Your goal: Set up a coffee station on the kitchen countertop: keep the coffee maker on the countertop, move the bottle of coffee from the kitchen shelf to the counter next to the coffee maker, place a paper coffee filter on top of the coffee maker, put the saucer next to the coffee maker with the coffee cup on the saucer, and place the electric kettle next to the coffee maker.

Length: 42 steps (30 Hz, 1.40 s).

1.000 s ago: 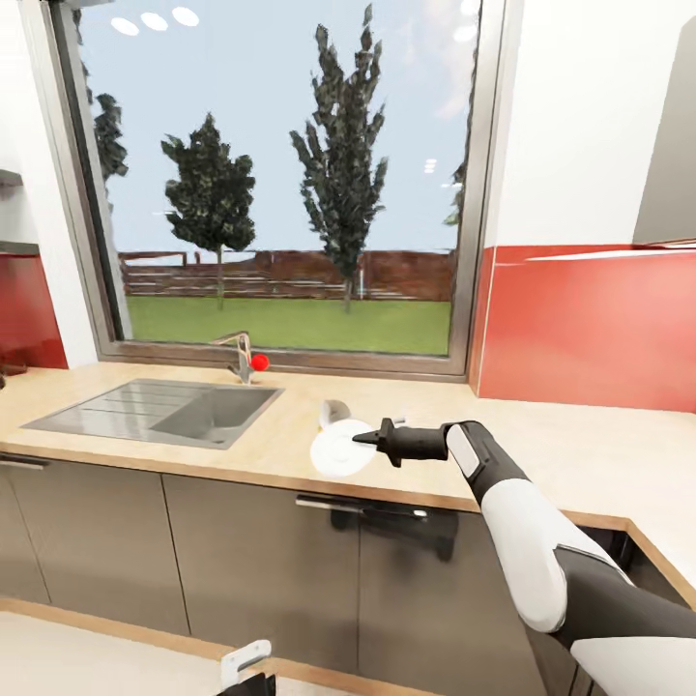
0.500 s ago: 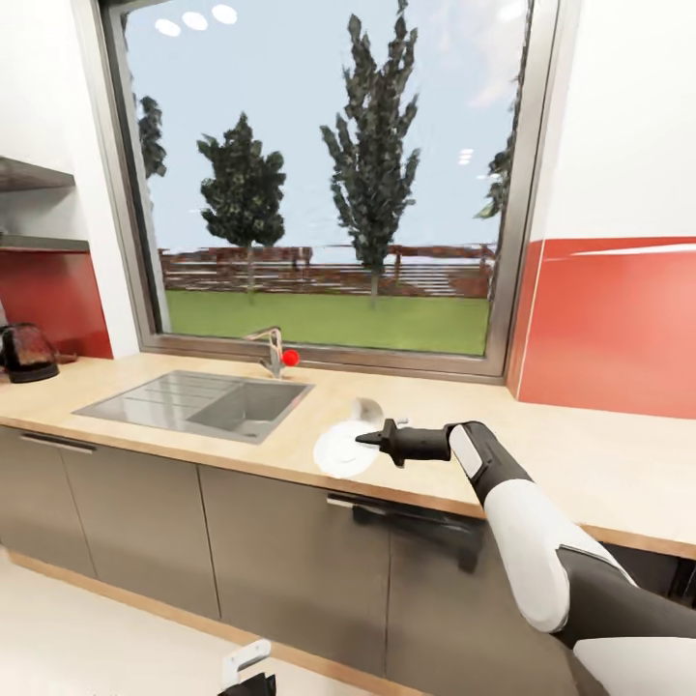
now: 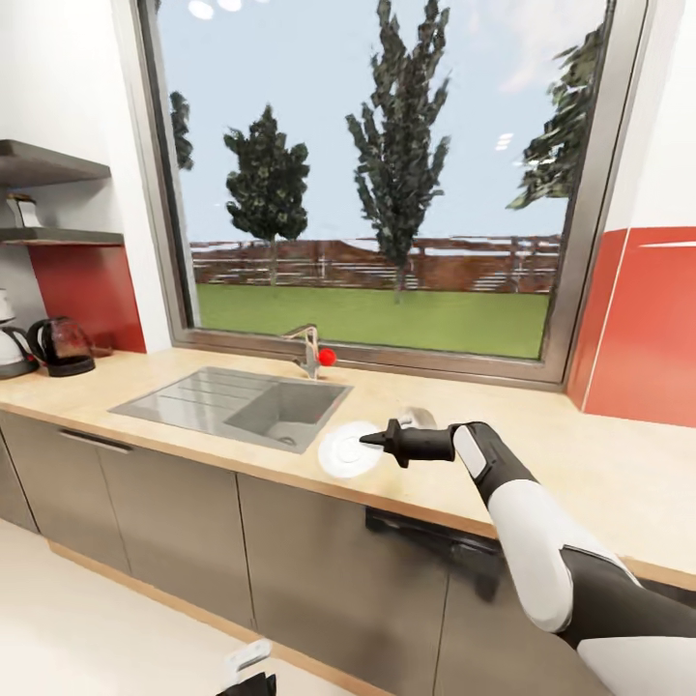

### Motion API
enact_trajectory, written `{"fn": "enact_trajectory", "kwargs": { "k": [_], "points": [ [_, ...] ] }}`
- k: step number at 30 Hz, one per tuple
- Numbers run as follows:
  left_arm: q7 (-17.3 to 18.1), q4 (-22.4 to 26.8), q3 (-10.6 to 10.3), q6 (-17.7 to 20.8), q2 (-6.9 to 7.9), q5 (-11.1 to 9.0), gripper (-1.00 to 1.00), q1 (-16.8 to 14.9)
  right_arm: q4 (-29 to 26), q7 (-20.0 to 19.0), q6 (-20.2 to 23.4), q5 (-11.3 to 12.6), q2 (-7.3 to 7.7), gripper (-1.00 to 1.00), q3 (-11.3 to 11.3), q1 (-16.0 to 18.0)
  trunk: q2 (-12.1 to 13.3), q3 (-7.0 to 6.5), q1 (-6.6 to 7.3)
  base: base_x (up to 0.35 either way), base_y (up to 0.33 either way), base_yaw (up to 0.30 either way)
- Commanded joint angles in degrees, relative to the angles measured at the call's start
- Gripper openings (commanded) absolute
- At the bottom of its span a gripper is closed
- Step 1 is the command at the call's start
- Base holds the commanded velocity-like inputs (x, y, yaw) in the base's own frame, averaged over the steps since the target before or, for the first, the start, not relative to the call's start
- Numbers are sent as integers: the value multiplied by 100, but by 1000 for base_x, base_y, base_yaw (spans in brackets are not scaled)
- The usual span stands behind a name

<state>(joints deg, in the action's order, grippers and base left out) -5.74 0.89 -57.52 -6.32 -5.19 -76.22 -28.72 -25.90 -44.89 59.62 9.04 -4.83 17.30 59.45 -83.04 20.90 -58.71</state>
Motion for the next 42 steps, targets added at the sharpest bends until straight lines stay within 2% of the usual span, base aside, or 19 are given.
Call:
{"fn": "enact_trajectory", "kwargs": {
  "k": [1,9,20,24,37,39,42],
  "points": [
    [-32,9,-48,-10,1,-33,100,-2,-2,-11,38,2,-3,-100,39,5,-4,15,-2,144,260,125],
    [-32,15,-48,-10,-4,-33,100,-2,-4,-11,38,2,0,-100,45,3,-4,78,-2,68,268,125],
    [-32,17,-48,-10,-8,-33,100,-2,-11,-11,38,1,52,-100,37,5,-4,166,-2,-247,170,125],
    [-32,17,-48,-10,-8,-33,100,-2,-15,-5,38,0,69,-100,37,5,-4,197,-2,-37,28,125],
    [-32,17,-48,-10,-8,-33,100,-2,-21,6,38,24,-20,-100,62,5,-4,300,-2,-1,1,125],
    [-30,17,-48,-10,-8,-33,100,-2,-17,6,38,26,-29,-100,182,5,-4,316,-2,0,0,124],
    [-25,24,-48,-10,-8,-33,100,-2,-32,13,38,23,-111,-100,967,15,-4,340,-2,0,0,124]
  ]
}}
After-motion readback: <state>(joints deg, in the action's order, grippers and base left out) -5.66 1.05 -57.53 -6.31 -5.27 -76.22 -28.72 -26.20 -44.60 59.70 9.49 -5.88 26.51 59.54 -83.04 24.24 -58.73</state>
